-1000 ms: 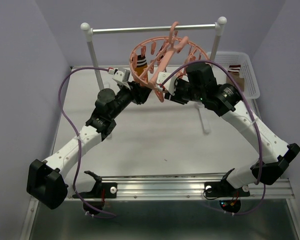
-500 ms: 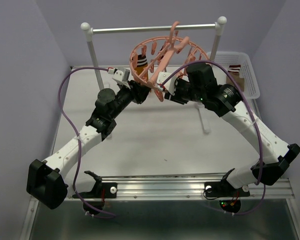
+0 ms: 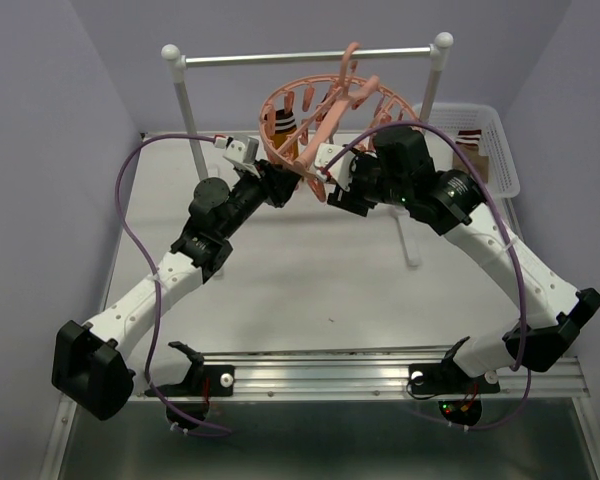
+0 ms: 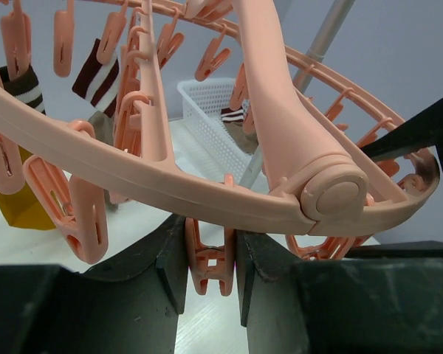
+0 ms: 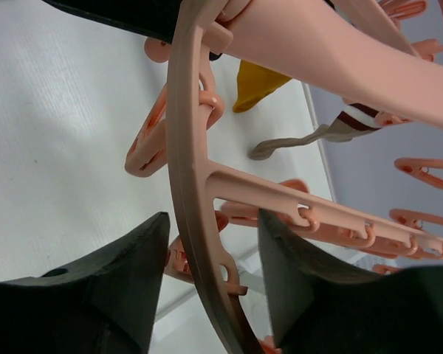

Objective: Clip the socks to the hanger
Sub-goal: Open the clamp at the hanger.

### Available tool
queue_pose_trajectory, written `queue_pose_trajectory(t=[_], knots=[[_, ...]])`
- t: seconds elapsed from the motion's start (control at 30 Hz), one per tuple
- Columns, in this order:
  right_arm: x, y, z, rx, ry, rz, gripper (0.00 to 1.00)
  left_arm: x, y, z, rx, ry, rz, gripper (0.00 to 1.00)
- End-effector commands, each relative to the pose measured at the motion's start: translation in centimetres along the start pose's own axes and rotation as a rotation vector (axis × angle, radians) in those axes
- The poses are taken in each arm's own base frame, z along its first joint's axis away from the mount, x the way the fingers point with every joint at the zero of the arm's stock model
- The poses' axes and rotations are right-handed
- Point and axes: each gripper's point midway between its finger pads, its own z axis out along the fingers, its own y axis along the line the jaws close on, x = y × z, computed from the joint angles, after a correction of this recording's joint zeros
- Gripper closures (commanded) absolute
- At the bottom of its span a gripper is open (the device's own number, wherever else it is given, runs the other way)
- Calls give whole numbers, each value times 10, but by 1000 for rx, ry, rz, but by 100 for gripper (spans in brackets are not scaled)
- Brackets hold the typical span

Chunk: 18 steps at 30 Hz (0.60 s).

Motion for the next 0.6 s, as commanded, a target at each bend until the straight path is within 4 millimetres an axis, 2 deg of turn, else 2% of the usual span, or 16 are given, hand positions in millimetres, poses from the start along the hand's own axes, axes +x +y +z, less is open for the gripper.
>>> queue_pose_trajectory(t=[0.0, 0.07, 0.1, 0.2, 0.27, 0.3, 0.47, 0.5, 0.57], knots=[[-12, -12, -15, 70, -55, 22, 32, -51, -19, -4, 30, -146, 15, 100], [-8, -15, -15, 96, -36, 29, 8, -49, -17, -2, 11, -136, 6, 100], [-6, -19, -19, 119, -26, 31, 0, -49, -16, -2, 4, -136, 5, 100], [-2, -22, -27, 153, -12, 44, 0, -47, -13, 0, -11, -135, -2, 100], [-6, -22, -42, 173, -39, 65, 0, -45, -14, 2, -12, -131, -7, 100], [-5, -21, -55, 195, -52, 80, 0, -45, -13, 2, -21, -135, -17, 100], [2, -22, -90, 311, -97, 161, 0, -44, -11, 5, -47, -139, -17, 100], [5, -26, -107, 373, -121, 186, 0, -44, -11, 5, -52, -143, -20, 100], [8, -33, -125, 469, -154, 262, 0, -44, -10, 6, -58, -144, -25, 100]])
